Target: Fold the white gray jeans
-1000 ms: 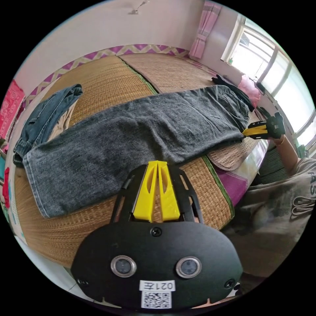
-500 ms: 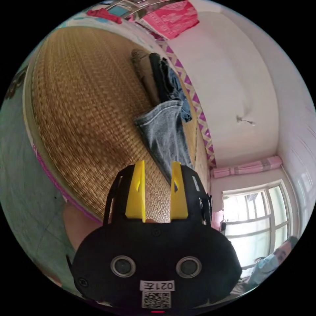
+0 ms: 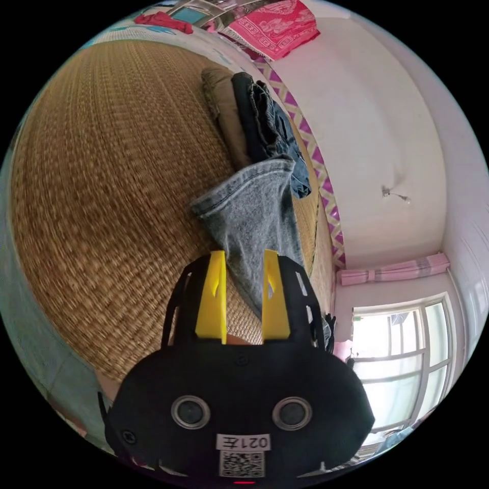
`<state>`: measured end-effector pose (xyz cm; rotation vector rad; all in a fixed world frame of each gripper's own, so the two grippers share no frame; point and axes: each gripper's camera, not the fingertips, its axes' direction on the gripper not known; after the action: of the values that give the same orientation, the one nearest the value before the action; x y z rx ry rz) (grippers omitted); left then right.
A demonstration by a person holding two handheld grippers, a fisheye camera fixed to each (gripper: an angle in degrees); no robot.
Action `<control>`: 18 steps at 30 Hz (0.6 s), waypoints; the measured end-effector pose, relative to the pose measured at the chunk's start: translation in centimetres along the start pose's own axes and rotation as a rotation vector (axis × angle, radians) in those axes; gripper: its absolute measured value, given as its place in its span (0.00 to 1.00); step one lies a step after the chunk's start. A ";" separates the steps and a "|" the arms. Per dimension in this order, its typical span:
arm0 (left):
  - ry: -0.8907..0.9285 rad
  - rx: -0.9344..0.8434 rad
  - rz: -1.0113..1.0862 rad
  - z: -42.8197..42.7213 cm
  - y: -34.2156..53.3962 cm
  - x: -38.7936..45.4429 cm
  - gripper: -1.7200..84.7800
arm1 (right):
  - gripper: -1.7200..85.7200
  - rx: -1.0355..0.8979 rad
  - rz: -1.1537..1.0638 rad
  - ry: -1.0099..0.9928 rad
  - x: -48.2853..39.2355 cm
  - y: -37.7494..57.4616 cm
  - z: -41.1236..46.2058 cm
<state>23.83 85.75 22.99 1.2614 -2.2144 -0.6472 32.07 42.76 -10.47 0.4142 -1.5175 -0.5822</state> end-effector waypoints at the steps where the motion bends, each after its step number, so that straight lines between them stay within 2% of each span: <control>1: 0.017 0.039 -0.027 -0.6 0.0 0.0 0.10 | 0.01 0.000 0.026 -0.009 1.5 0.7 -0.3; 6: 0.113 0.086 -0.062 -2.4 -0.4 1.2 0.03 | 0.01 0.020 0.098 -0.053 7.1 3.3 -1.9; 11: 0.114 0.126 0.075 -5.6 1.5 11.3 0.01 | 0.01 0.056 0.166 -0.085 12.9 6.5 -3.7; 14: 0.113 0.172 0.217 -8.5 4.1 22.5 0.01 | 0.01 0.068 0.189 -0.097 15.6 8.4 -4.3; 18: 0.148 0.204 0.556 -8.6 12.0 44.4 0.01 | 0.01 0.069 0.190 -0.093 18.1 10.6 -4.7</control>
<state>2.06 50.97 45.54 0.6898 -2.3913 -0.1109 37.06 40.06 10.32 0.2952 -1.6486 -0.4055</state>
